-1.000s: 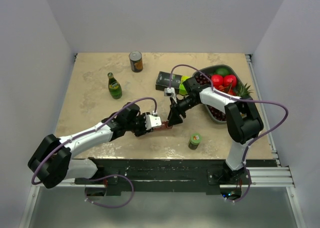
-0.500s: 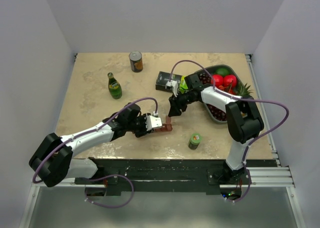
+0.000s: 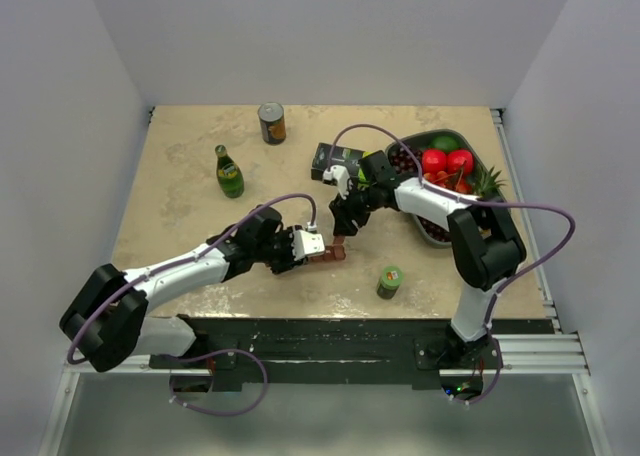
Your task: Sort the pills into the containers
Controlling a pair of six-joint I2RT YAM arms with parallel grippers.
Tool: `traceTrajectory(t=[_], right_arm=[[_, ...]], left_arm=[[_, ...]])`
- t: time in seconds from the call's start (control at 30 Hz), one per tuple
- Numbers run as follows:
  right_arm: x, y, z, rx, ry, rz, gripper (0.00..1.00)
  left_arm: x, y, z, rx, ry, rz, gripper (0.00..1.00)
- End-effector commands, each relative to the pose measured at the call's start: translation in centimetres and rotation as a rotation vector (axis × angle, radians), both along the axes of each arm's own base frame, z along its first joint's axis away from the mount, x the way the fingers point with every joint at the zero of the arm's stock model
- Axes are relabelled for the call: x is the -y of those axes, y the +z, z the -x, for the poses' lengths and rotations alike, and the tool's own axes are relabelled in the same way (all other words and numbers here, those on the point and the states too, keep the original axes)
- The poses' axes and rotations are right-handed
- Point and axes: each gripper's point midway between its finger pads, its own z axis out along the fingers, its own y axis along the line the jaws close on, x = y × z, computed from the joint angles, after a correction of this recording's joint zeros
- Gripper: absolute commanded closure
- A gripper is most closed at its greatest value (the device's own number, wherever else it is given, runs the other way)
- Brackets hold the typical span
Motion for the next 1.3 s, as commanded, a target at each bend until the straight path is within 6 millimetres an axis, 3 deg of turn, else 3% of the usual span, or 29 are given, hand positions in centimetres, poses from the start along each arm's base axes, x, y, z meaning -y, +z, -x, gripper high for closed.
traceTrajectory(t=[0.0,0.07,0.13,0.2,0.27,0.33,0.43,0.57,0.67,1.07,1.27], right_arm=[[1.6,6.5,-3.0,0.206,-0.038,-0.026,0.36],[2.6,7.7,-3.6,0.257,-0.055,-0.019,0.26],[3.1,9.0,-3.7,0.299,-0.060,-0.022,0.23],[3.1,9.0,-2.9,0.296,-0.027,-0.027,0.22],[2.4,8.7,-0.8,0.250,0.077,-0.078,0.25],[1.0,8.5,1.8,0.158,0.182,-0.174,0.42],[0.5,6.5,5.2,0.030,0.329,-0.169,0.64],[-0.4,5.2,6.6,-0.029,0.411,-0.168,0.80],[-0.7,4.2,6.5,-0.049,0.413,-0.154,0.81],[-2.0,2.1,1.8,-0.029,0.224,-0.090,0.79],[-1.1,0.1,-0.9,0.022,0.081,0.001,0.75]], left_arm=[[0.7,0.8,-1.4,0.034,0.023,0.031,1.00],[0.6,0.8,-1.8,0.031,0.039,0.029,1.00],[0.4,0.9,-2.2,0.028,0.056,0.034,1.00],[0.4,0.9,-2.4,0.025,0.060,0.037,1.00],[0.4,0.8,-2.4,0.023,0.060,0.037,1.00],[0.3,0.8,-2.5,0.023,0.065,0.036,1.00],[0.3,0.9,-2.5,0.024,0.063,0.038,1.00],[0.3,0.9,-2.3,0.024,0.060,0.038,1.00],[0.3,1.1,-2.3,0.027,0.057,0.043,1.00],[0.9,1.5,-1.7,0.022,0.016,0.071,1.00],[0.9,1.6,-1.7,0.029,0.016,0.078,1.00]])
